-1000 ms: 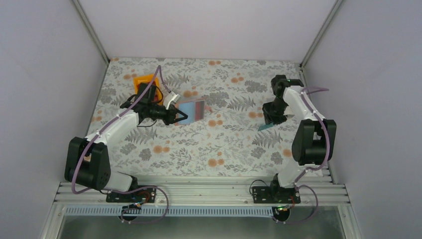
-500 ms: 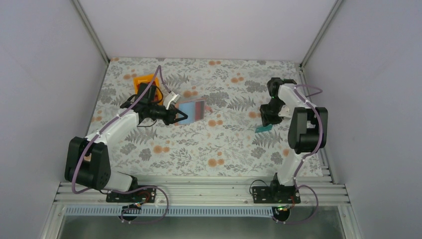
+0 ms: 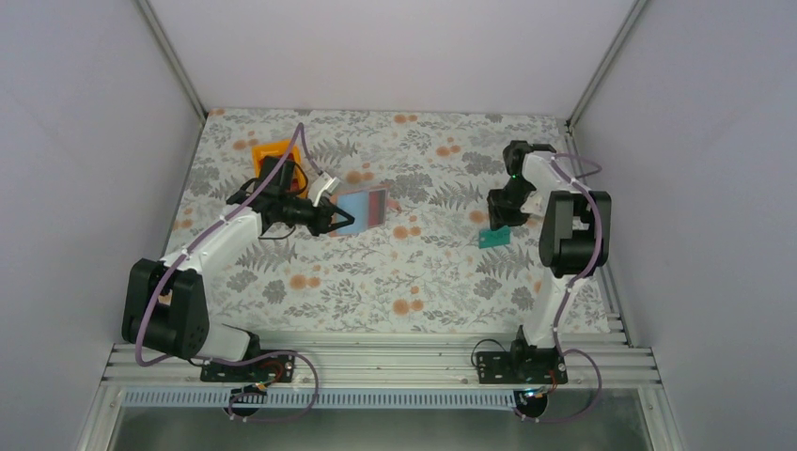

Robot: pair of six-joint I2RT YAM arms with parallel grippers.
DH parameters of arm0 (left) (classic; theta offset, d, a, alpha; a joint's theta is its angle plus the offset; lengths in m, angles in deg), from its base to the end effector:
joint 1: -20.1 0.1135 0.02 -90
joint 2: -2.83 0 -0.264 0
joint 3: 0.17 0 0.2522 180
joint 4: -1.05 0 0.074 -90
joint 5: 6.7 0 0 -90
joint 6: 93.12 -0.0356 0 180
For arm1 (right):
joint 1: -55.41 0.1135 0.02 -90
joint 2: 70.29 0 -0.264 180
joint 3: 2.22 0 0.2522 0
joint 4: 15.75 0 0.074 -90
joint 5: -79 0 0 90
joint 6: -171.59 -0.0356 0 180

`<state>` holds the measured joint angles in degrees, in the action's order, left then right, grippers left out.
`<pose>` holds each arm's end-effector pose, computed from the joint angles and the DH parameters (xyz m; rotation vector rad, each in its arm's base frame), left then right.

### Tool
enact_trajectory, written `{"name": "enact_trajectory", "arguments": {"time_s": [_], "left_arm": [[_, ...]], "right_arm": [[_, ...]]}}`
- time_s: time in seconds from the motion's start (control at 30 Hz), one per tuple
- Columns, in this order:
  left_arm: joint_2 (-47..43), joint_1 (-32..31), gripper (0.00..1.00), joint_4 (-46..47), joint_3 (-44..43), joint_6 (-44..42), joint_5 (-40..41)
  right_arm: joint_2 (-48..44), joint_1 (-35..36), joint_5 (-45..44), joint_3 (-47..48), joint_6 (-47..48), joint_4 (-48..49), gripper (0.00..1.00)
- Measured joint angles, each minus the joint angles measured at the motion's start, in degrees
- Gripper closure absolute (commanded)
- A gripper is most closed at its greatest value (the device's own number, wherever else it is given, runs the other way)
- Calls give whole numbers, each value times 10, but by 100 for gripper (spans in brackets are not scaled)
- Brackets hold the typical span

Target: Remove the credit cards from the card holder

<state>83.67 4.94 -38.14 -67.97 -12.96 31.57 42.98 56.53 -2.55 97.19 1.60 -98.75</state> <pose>0.2654 -0.1009 0.2413 0.8673 2.1557 -1.1466 0.3559 0.0122 0.1872 -1.8868 -2.2736 -0.0507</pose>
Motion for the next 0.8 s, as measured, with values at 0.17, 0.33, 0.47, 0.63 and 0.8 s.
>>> {"name": "enact_trajectory", "arguments": {"time_s": [0.17,0.33,0.47,0.63,0.8], "left_arm": [[0,0,98,0,0,0,0],[0,0,98,0,0,0,0],[0,0,98,0,0,0,0],[0,0,98,0,0,0,0],[0,2,98,0,0,0,-2]], "right_arm": [[0,-8,7,-1,-10,5,96],[0,-23,17,-6,-16,18,96],[0,-27,19,-6,-15,29,91],[-2,-28,17,-6,-12,53,84],[-19,-37,16,-6,-7,75,83]]}}
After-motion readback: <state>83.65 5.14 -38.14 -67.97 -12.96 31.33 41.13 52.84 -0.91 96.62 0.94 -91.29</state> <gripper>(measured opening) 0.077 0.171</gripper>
